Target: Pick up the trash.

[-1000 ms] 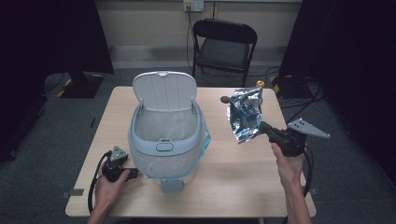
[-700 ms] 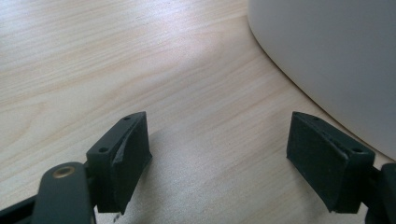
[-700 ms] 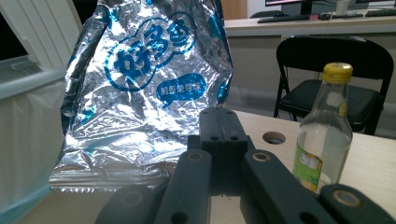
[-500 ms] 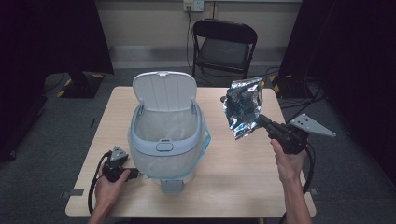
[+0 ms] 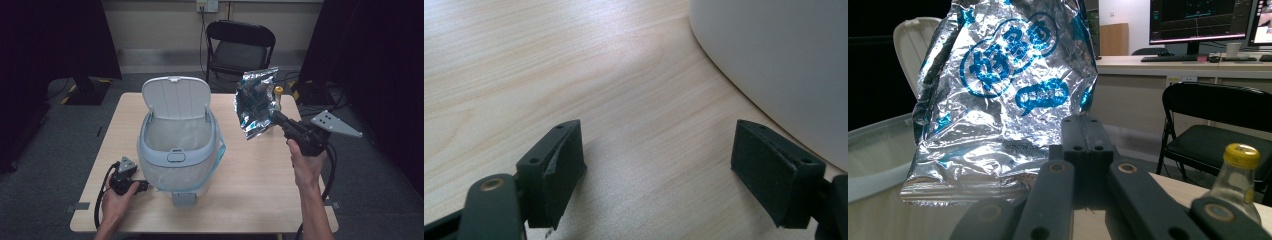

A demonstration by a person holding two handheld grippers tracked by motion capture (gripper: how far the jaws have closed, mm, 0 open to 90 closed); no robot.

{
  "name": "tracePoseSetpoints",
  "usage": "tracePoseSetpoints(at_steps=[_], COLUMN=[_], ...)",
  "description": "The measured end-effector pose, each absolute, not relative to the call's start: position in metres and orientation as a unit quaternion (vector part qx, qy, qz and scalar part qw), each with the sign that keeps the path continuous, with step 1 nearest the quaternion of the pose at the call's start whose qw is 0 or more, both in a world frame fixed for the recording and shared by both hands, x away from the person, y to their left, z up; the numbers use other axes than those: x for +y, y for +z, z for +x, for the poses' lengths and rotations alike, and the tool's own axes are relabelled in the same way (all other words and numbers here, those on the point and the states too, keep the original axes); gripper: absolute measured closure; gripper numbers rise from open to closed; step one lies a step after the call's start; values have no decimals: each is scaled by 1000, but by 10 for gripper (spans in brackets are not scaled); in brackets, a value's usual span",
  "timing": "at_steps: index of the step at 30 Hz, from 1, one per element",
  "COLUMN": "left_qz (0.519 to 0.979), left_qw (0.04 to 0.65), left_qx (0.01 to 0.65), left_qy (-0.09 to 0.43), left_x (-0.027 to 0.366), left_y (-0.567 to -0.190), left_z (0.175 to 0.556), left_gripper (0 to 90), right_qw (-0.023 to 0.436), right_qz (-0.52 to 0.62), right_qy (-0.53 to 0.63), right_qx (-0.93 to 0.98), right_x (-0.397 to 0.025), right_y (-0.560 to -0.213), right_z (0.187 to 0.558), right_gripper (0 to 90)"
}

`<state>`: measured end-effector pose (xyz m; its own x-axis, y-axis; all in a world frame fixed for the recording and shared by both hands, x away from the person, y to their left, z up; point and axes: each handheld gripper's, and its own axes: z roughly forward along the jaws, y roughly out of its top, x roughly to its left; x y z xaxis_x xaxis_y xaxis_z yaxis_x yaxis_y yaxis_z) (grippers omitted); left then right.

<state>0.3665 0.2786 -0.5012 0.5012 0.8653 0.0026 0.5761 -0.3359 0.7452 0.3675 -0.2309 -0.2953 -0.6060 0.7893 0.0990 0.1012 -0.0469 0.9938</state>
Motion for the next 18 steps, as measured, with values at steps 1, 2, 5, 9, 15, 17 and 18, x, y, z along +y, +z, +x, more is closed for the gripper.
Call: tracePoseSetpoints(at_steps=[1,2,5,9,15,17,18], left_qz=[791,791,791,791,791,791,791], left_qw=[353,353,353,353,353,353,353], left_qx=[456,456,456,455,456,455,456], left_qy=[205,205,205,205,205,205,205], left_x=[279,279,279,279,279,279,279], left_y=[-501,-501,-501,-501,-501,-501,-501], left_z=[367,367,367,367,367,367,367], left_gripper=[207,207,207,207,207,207,206], right_qw=[272,273,275,273,269,266,263], right_qz=[349,347,339,328,306,301,298], right_qy=[634,635,640,650,660,662,664], right_qx=[634,634,632,628,631,633,634], right_x=[-230,-228,-225,-220,-205,-199,-196], right_y=[-294,-291,-284,-276,-262,-258,-257], right_z=[368,369,369,368,369,369,370], right_gripper=[900,900,900,900,900,900,900])
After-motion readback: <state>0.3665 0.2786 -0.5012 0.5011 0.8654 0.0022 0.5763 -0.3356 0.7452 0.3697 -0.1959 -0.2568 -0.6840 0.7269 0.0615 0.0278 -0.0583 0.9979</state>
